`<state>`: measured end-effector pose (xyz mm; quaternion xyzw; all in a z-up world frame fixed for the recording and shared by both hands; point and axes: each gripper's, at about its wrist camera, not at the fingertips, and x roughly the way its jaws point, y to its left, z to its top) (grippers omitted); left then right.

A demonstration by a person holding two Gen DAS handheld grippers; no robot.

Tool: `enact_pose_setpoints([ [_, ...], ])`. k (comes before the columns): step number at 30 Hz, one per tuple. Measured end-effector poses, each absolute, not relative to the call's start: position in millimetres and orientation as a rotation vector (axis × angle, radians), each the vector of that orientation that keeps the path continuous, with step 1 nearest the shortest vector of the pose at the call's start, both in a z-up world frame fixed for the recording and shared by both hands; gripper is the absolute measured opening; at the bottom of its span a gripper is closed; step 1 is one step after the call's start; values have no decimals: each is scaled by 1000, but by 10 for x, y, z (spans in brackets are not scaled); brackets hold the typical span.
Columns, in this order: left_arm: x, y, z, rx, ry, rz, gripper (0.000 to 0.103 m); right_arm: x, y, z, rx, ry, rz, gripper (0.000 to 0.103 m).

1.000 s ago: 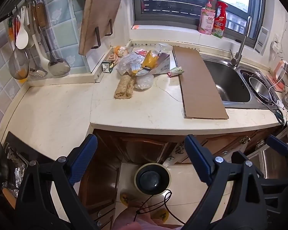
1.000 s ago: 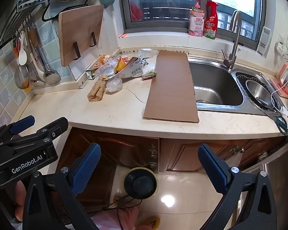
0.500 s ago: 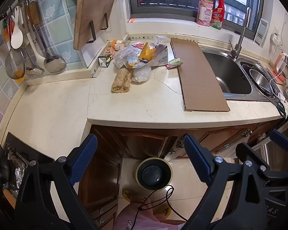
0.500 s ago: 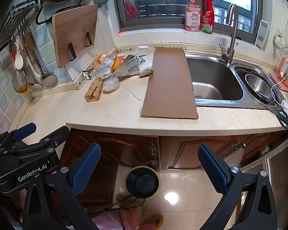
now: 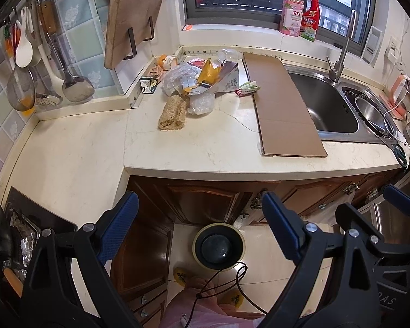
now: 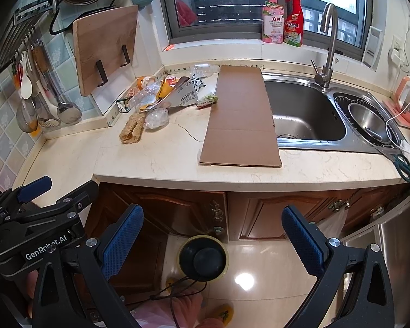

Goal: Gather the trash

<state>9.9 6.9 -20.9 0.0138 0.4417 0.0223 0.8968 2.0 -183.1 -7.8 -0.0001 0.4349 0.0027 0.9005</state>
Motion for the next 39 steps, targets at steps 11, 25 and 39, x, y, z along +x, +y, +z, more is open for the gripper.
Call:
enact_pose_setpoints([
  [11,103,86,-206,29,917,44,91,-55,-1789,-98,-1,901,10,102],
  [25,102,110,-220,27,917,42,91,-74,-1747,-99,-4,902,10,102],
  [39,80,133,-247,23,915,40,91,-74,-1740,-83,-4,898,11,102],
])
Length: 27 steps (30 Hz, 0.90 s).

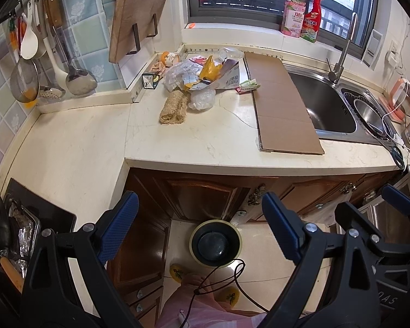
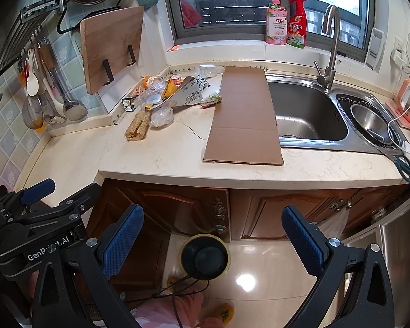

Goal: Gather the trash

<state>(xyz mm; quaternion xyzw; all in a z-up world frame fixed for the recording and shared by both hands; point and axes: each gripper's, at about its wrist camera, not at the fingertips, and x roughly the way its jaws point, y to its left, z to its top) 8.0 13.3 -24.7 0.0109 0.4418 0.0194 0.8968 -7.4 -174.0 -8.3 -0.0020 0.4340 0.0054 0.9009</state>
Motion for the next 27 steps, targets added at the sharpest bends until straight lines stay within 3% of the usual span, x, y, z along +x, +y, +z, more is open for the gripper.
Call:
enact_pose_setpoints([
  [12,271,295,-198,23,961,53,91,81,-1568,34,5,910,44,102],
  [23,1408,957,-226,39,1069,45,91,938,-1219,173,-60,839,111,102],
  [27,1853,1218,-347,1,1115,25,91,1477,-1105,49,-64,876,152,96],
])
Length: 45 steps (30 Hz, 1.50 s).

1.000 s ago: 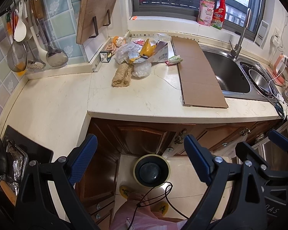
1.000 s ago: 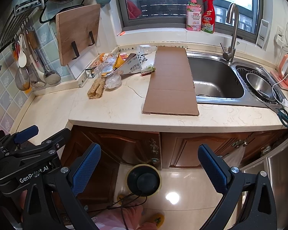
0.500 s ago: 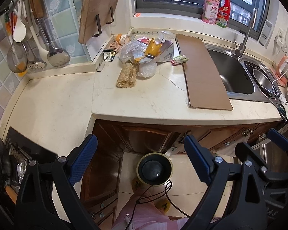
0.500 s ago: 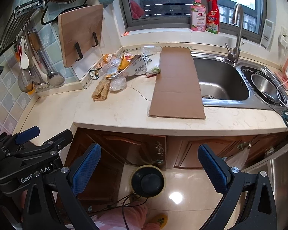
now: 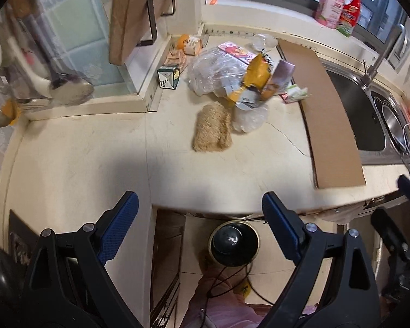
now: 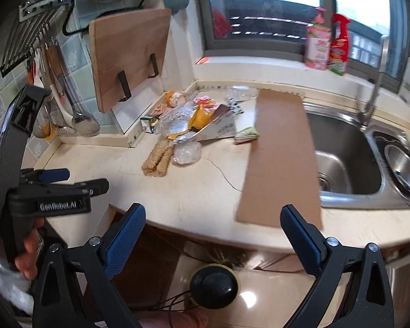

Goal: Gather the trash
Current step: 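Grasp the clear plastic bag with the right tool while the left tool grasps the loofah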

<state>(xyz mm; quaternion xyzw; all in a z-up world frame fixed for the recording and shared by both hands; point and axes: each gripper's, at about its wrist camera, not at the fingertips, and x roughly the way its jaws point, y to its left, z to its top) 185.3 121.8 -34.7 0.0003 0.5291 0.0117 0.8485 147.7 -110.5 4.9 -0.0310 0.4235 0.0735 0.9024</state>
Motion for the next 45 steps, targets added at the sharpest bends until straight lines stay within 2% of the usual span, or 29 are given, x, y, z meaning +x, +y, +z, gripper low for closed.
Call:
enact_pose_setpoints([
  [4,2242,1388,-547,-15,1134,9,91,2018,-1013,-229,-61,944,191,85],
  [10,2766,1525,-982,-106,1199,-63,91,2762,-917,-728,14,1018,239,83],
  [16,3152,1600,-1373,-169,1240,-84,91,3276,-825,-1237,108,1068,273,77],
  [27,3419,1779,-1665,-209,1277,-111,87,3984,-665,-1807,235,1129,259,73],
  [29,3457,1807,-1679,-215,1275,-122,87,4086,-641,-1903,245,1142,259,64],
  [31,3461,1806,-1666,-219,1272,-133,87,4162,-619,-1985,270,1164,285,37],
  [36,3590,1776,-1716,-239,1277,-162,87,4151,-652,-1986,284,1143,261,34],
  [45,3808,1494,-1896,-200,1304,-147,87,3798,-825,-1877,288,1141,193,33],
])
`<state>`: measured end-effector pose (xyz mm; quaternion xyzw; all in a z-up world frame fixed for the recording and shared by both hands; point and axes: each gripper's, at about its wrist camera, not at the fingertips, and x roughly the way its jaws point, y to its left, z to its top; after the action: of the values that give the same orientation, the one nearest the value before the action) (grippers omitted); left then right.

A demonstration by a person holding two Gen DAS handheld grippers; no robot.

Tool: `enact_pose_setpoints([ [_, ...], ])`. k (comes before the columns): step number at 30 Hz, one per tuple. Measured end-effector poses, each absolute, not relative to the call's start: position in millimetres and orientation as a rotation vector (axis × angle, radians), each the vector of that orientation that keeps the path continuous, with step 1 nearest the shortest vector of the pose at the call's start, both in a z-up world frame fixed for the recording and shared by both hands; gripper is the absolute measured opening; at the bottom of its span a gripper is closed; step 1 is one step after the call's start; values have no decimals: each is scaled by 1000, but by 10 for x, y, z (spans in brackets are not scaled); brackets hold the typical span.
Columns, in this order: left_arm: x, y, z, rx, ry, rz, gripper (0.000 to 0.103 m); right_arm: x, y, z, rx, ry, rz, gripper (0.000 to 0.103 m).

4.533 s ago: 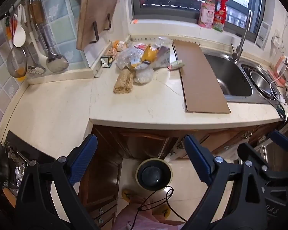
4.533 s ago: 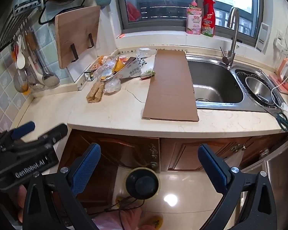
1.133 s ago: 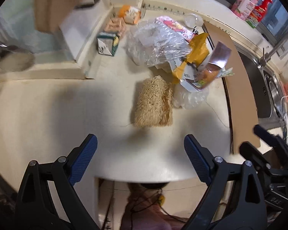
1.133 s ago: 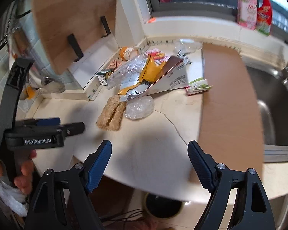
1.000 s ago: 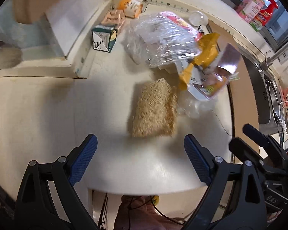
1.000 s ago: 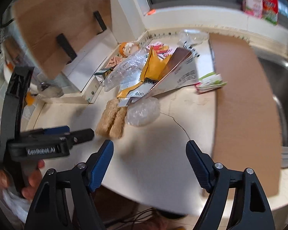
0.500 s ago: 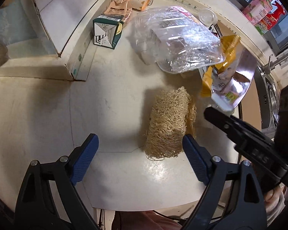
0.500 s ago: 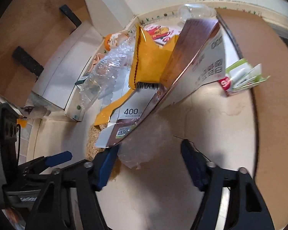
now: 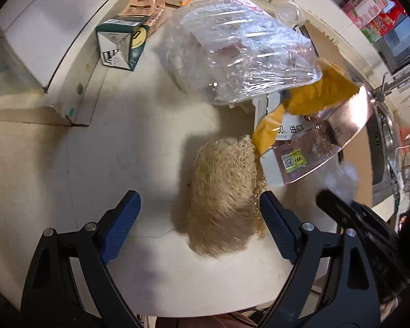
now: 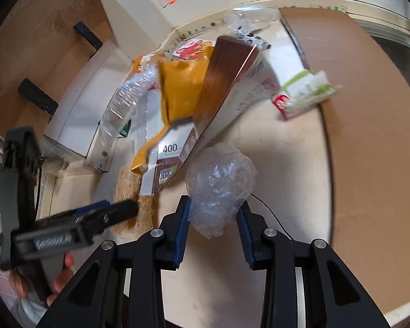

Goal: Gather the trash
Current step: 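Grasp the clear plastic bag with the right tool while the left tool grasps the loofah, then lift the plastic bag and loofah off the counter with both tools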

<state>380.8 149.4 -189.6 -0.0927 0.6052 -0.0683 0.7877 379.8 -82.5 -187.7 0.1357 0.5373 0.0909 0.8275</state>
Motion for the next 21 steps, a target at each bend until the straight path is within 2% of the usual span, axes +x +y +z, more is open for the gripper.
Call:
enact_pose_setpoints([
  [5,3886,1346,-1992,-166,1306,-124,87,3518,-927,-1840,268,1138,176,33],
  [7,3910,1310,-1991,-163,1295,-123,83,3436,-975,-1823,259,1137,173,33],
  [10,3910,1247,-1970,-158,1280,-132,64,3293,-1037,-1778,261,1128,175,33],
  [12,3863,1204,-1944,-154,1278,-135,38,3206,-1084,-1763,264,1123,176,33],
  [13,3872,1164,-1946,-159,1282,-144,34,3158,-1099,-1756,266,1122,177,33],
  [21,3552,1055,-1758,-132,1249,-100,32,2928,-1221,-1661,291,1102,181,33],
])
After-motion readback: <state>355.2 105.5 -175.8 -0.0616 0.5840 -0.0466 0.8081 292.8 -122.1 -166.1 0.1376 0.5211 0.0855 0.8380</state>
